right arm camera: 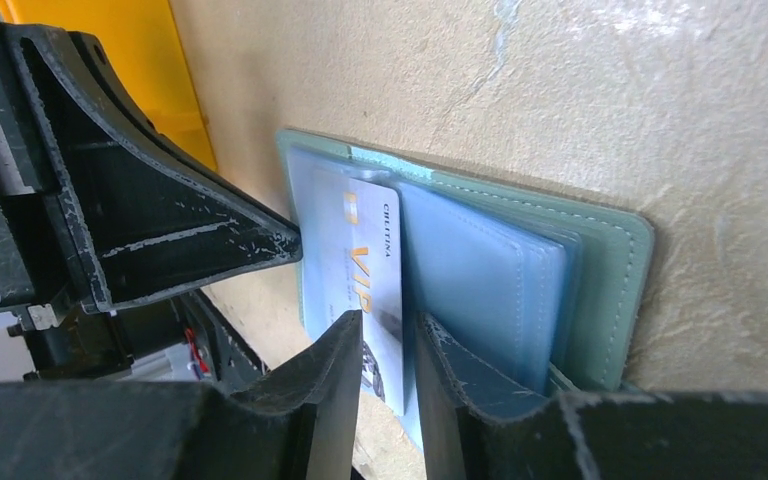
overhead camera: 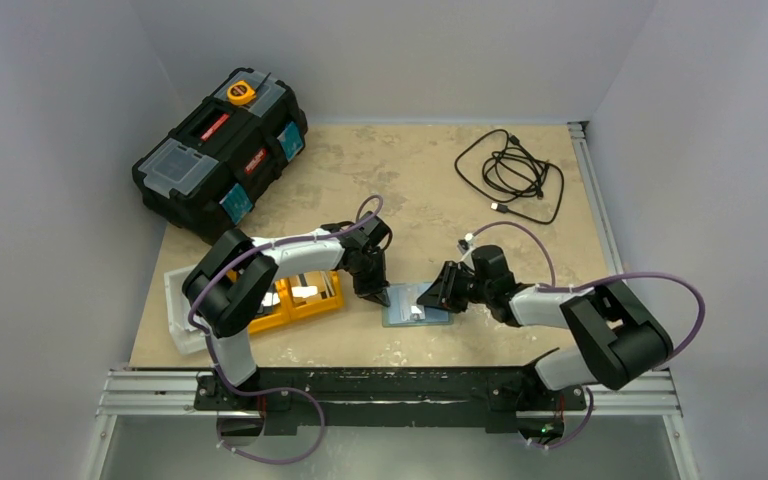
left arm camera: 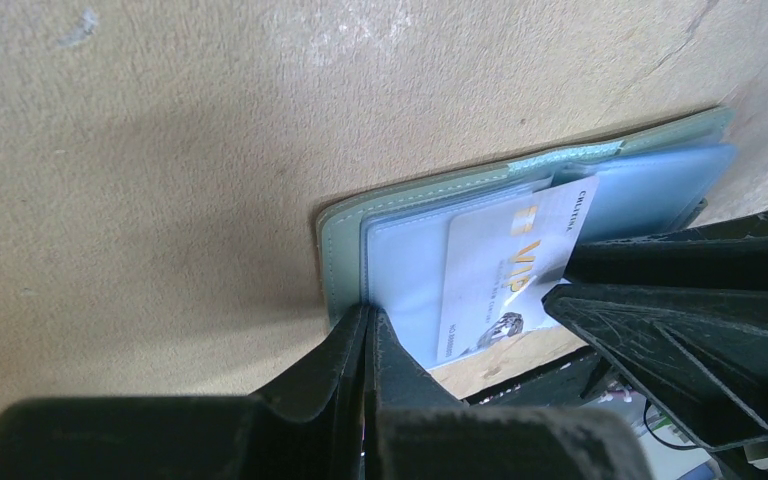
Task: Take the credit cards out of the card holder
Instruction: Remove the credit card from the card holder, then place the credit card in the storage box, then remove the credit card from the card holder.
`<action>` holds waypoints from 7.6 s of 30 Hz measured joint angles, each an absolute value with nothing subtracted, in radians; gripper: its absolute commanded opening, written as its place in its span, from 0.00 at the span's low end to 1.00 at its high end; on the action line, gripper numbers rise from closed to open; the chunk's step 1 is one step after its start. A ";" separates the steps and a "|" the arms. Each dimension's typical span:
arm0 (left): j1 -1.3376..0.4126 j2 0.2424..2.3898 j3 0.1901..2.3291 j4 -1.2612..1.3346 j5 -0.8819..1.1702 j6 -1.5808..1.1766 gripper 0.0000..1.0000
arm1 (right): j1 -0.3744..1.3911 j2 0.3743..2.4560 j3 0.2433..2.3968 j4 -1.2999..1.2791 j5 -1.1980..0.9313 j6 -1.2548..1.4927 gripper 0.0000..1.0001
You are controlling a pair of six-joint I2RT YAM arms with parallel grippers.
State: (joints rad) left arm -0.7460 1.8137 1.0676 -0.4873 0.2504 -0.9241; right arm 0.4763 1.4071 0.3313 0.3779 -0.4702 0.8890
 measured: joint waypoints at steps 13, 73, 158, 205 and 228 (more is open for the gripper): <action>-0.746 1.814 1.069 -0.489 0.250 -0.924 0.00 | 0.471 1.517 0.326 0.517 -0.541 0.908 0.05; -0.610 1.388 0.970 -0.336 0.566 -0.864 0.56 | 0.398 1.127 0.514 0.279 -0.700 1.040 0.00; 0.218 1.342 1.084 -1.278 -0.439 -0.660 0.71 | 0.448 1.366 0.733 -0.065 -0.578 0.620 0.99; -0.389 1.158 0.905 -0.740 0.269 -0.722 0.76 | 0.989 1.654 0.982 -0.450 0.278 0.838 0.61; -0.471 1.257 0.902 -0.685 0.285 -0.751 0.64 | 0.938 1.621 0.867 -0.291 0.163 0.838 0.05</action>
State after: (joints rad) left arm -0.4706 1.2572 0.9024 -0.6849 0.2852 -0.7506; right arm 0.9382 1.6215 0.8665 -0.2913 0.1635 0.8379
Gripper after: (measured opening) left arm 0.706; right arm 0.082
